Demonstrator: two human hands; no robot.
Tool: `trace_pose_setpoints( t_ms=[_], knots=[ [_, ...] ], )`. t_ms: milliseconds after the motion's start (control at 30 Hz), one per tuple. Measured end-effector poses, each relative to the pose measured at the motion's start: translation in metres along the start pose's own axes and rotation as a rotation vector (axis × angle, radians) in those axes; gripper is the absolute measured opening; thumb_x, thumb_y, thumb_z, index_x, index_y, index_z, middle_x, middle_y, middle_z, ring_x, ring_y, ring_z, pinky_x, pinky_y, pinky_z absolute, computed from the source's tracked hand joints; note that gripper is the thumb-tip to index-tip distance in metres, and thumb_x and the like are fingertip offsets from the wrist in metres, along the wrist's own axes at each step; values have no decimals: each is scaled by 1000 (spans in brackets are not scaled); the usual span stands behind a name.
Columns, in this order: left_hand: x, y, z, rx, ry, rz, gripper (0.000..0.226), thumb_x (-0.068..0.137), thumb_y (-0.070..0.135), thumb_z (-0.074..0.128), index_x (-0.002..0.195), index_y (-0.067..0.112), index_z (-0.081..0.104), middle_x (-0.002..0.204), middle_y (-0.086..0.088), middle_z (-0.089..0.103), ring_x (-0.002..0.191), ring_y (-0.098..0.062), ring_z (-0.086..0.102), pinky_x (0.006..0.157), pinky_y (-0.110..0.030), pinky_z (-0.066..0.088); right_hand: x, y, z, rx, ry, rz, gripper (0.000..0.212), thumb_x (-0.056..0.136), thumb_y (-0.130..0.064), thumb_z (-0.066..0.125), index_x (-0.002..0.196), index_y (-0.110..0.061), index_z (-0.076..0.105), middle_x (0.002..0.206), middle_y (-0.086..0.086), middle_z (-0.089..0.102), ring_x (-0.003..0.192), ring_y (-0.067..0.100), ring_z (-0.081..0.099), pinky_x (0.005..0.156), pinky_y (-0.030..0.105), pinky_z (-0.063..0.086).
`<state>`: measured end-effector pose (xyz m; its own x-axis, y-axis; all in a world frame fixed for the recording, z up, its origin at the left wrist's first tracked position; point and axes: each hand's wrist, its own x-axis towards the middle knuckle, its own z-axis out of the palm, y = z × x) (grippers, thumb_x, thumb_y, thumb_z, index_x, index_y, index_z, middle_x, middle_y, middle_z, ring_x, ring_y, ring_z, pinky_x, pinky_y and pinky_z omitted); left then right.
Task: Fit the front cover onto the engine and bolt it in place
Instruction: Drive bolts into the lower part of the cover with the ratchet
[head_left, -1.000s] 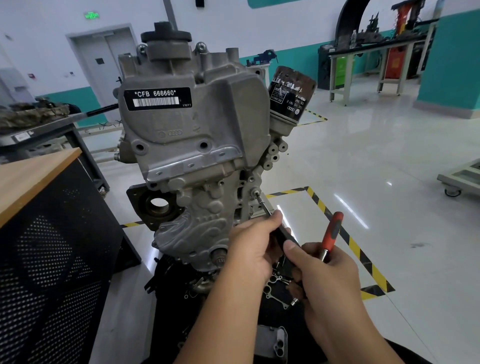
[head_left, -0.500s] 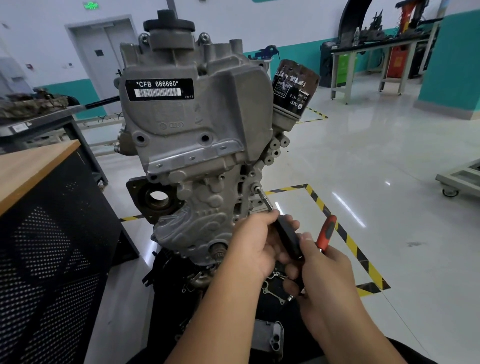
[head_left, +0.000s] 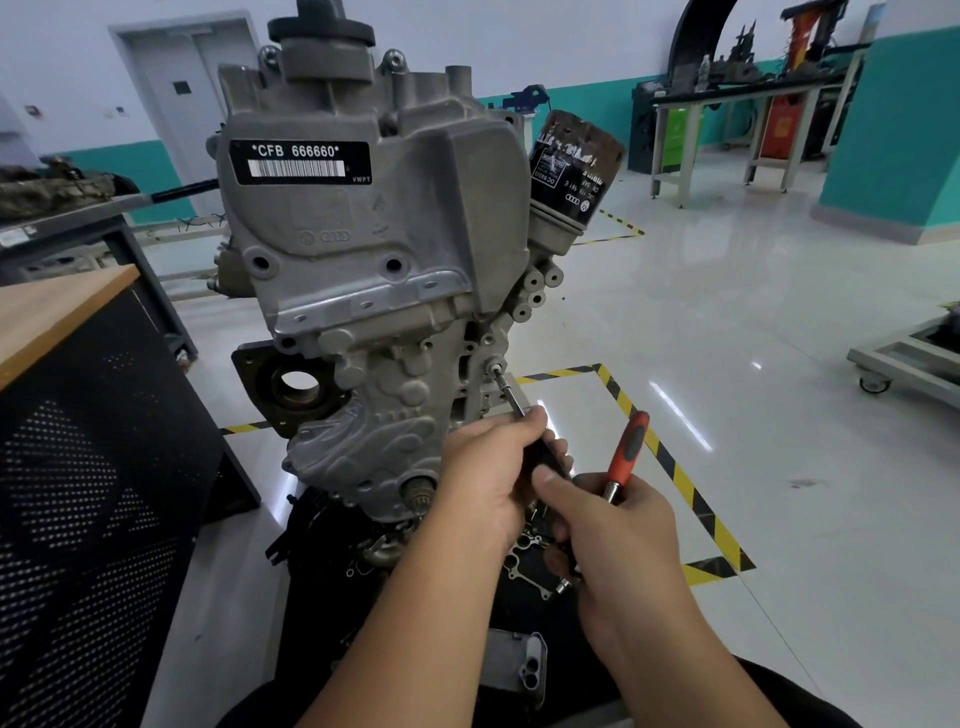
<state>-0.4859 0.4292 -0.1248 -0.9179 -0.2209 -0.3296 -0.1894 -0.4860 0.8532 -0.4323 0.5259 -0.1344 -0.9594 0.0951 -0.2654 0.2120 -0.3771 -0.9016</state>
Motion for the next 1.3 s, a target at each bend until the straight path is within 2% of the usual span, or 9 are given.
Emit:
trace_pose_setpoints(
  t_ms=[67,200,433,600,800,1000,1067,1167,1300],
  knots=[
    [0,0,0,8,7,0,28,93,8,71,65,3,69,64,-17,64,52,-27,62,56,-34,58,0,1,0,-10,31,-23,28,83,-14,84,89,-5,57,51,0,54,43,15,51,41,26,43],
    [-2,4,-2,19,-38,-126,15,96,16,62,95,3,69,86,-13,76,68,-24,75,54,-37,59,0,1,1,21,32,31,25,100,-28,66,95,-3,64,62,11,59,42,15,48,40,26,40],
    [3,-3,0,39,25,15,15,90,6,74,90,-6,66,74,-20,72,61,-28,71,62,-36,60,0,1,0,-27,41,6,32,81,-15,85,94,-2,59,55,2,56,43,13,52,41,26,45],
    [-1,4,0,-28,-19,-58,21,99,14,60,104,-5,67,84,-20,72,63,-27,72,54,-32,58,0,-1,1,37,38,70,24,102,-32,61,98,-10,68,68,16,64,39,15,45,39,26,39],
    [-3,5,-1,-15,67,37,11,92,-3,69,83,-8,65,71,-20,64,55,-27,68,54,-36,61,3,2,-1,-38,64,-33,32,81,-25,86,85,-11,57,59,3,52,46,15,48,41,26,41],
    [-5,9,0,-63,-42,-70,20,102,11,57,113,-6,60,75,-21,71,60,-29,70,54,-35,61,1,-2,1,67,37,83,20,96,-23,71,91,-9,58,68,10,55,44,14,45,39,26,37],
    [-1,9,-2,-53,-34,-38,18,101,4,56,111,-10,61,74,-20,70,59,-27,70,58,-37,63,-2,-3,3,83,-14,78,27,90,-29,78,92,-8,61,62,5,54,43,14,44,40,26,38],
    [1,7,-2,-5,-5,21,18,95,1,66,104,-14,64,71,-19,67,54,-25,67,59,-36,62,-3,-1,3,35,-14,-9,35,81,-20,86,89,-10,54,57,3,48,43,15,42,40,26,37],
    [5,11,-4,-57,-15,-29,16,99,11,63,98,-5,64,66,-15,66,52,-25,67,54,-36,61,-2,-2,2,26,14,40,24,94,-21,73,95,-2,58,69,13,61,42,15,47,40,27,41]
  ],
)
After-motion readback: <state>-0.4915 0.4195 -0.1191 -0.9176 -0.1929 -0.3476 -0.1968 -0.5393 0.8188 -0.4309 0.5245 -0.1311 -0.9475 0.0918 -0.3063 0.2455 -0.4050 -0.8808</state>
